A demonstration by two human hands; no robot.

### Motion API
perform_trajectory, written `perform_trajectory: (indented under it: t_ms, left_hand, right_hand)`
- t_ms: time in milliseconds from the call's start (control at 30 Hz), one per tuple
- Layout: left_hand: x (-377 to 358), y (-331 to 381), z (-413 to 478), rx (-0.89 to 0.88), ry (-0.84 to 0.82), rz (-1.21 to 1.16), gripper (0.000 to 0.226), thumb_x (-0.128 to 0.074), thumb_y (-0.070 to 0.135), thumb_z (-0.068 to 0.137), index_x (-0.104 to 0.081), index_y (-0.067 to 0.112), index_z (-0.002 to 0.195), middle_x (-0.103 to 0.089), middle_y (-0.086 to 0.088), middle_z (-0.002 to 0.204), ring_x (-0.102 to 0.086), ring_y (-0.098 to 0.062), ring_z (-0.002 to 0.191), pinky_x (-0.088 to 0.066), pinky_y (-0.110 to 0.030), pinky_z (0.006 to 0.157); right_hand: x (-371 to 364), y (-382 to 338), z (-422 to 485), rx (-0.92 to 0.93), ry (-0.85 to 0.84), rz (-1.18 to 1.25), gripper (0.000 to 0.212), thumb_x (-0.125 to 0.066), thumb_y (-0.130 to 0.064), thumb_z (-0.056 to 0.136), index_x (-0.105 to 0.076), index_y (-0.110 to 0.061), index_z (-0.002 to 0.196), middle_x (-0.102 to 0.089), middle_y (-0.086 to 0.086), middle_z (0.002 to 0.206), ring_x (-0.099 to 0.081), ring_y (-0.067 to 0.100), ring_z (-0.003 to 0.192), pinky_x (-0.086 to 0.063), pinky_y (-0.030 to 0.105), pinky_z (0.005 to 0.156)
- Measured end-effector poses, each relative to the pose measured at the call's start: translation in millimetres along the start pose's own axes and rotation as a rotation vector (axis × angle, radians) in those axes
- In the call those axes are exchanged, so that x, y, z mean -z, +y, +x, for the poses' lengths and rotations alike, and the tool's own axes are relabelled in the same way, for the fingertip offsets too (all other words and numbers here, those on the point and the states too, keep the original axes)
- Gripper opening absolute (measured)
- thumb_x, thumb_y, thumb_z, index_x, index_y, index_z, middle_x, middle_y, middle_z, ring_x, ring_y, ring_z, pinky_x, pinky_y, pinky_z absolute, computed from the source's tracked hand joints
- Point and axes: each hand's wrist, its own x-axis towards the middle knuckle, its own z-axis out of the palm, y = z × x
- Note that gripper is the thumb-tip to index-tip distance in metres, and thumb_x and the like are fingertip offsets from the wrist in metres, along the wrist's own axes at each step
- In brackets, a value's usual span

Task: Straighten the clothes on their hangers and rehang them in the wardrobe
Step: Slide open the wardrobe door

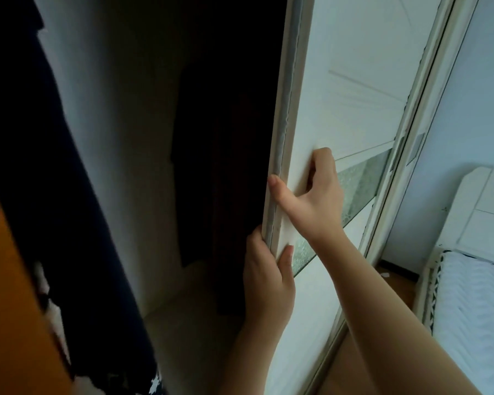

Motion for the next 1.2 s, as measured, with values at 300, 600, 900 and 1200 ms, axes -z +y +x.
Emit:
perform_trajectory:
  t_ms: [300,600,900,1200]
  left_hand:
    - [-97,-24,20,-0.02,-0.003,0.115,0.085,-0.01,0.067,0.084,-0.045,0.002,0.126,-0.06,-0.014,0.115,-0.062,-0.026,0.106,-0.05,-0.026,0.086]
    - [-194,-29,57,0.039,-0.078,0.04,0.087,-0.016,0.072,0.079,-0.042,0.004,0.127,-0.058,-0.011,0.117,-0.059,-0.022,0.109,-0.043,-0.017,0.088]
    - [-278,-38,101,0.177,-0.194,-0.073,0.041,-0.065,0.02,0.082,-0.05,0.009,0.118,-0.061,-0.008,0.111,-0.06,-0.022,0.102,-0.052,-0.035,0.088]
    - [-345,-44,127,0.143,-0.239,0.008,0.047,-0.062,0.03,0.084,-0.046,0.014,0.124,-0.058,-0.006,0.118,-0.059,-0.021,0.106,-0.054,-0.03,0.086]
  right_hand:
    - [8,88,49,0.011,0.023,0.008,0.056,-0.051,-0.063,0.061,-0.034,-0.013,0.08,-0.028,-0.011,0.068,-0.029,0.003,0.057,-0.026,0.018,0.053]
    - [24,185,103,-0.003,-0.019,-0.006,0.054,-0.051,-0.063,0.062,-0.036,-0.015,0.082,-0.03,-0.013,0.07,-0.031,0.002,0.057,-0.029,0.012,0.051]
    - [34,279,157,-0.07,-0.054,0.005,0.052,-0.062,-0.05,0.069,-0.041,-0.007,0.089,-0.036,-0.001,0.079,-0.032,0.008,0.062,-0.034,0.023,0.056]
    - [39,347,196,-0.083,-0.054,-0.005,0.048,-0.061,-0.049,0.071,-0.039,-0.01,0.089,-0.034,-0.004,0.075,-0.032,0.006,0.061,-0.033,0.021,0.055]
